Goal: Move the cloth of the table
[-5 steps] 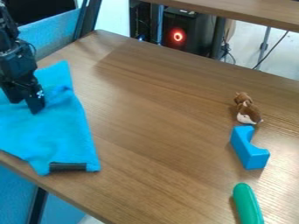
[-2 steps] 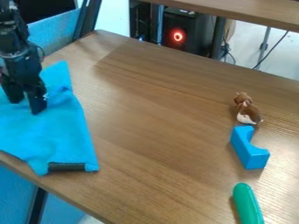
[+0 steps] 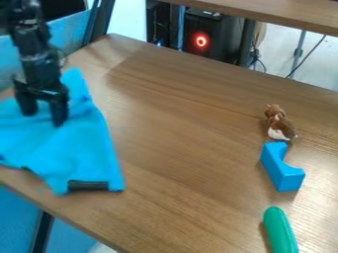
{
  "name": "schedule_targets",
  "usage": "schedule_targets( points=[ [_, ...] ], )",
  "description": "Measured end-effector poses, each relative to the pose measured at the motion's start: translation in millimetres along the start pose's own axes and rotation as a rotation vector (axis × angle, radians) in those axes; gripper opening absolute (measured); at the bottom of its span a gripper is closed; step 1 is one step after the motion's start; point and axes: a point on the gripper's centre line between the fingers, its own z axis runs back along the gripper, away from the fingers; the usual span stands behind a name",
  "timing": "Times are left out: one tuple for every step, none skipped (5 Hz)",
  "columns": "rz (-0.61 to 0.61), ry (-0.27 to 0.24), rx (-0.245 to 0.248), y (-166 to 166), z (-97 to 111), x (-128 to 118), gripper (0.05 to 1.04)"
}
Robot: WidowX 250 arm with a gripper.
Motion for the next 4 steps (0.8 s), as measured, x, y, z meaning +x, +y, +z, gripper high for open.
schedule_targets(
  points=[
    [-0.01, 0.011, -0.044, -24, 3, 8, 0.999],
    [0.008, 0.021, -0.092, -31, 14, 13, 0.999],
    [0.028, 0.061, -0.04, -21, 37, 13, 0.999],
    [0.088, 0.148, 0.083, -2, 57, 3, 0.999]
  ],
)
